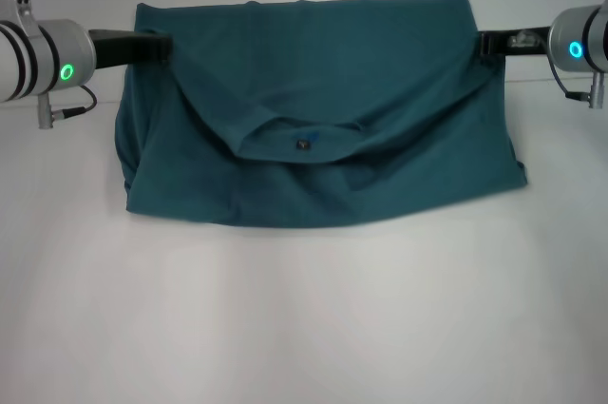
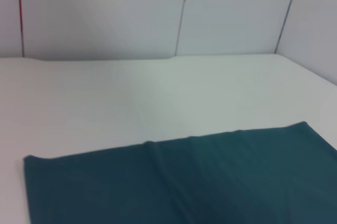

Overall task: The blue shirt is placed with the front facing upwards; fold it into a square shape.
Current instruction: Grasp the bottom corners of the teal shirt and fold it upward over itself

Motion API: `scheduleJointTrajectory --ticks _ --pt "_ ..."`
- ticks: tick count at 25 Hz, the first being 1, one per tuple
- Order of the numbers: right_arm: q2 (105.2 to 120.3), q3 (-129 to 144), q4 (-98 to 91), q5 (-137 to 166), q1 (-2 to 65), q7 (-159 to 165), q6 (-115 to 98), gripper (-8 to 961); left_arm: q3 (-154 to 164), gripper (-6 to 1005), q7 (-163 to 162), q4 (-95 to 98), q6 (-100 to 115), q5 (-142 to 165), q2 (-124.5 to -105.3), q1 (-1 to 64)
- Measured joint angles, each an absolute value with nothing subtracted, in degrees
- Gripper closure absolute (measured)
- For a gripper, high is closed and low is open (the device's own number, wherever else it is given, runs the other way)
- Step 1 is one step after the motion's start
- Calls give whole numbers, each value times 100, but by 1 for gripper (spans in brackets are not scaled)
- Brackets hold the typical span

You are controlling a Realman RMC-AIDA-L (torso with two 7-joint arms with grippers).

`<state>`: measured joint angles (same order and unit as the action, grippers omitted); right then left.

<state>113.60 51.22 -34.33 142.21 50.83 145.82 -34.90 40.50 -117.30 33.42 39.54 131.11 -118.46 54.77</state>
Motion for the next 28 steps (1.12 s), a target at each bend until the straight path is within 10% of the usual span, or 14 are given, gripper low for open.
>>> scheduleJointTrajectory --ticks 28 --pt "11508 5660 -2944 14807 5260 14343 -2382 854 4940 969 -11344 3145 2978 13182 -12073 5484"
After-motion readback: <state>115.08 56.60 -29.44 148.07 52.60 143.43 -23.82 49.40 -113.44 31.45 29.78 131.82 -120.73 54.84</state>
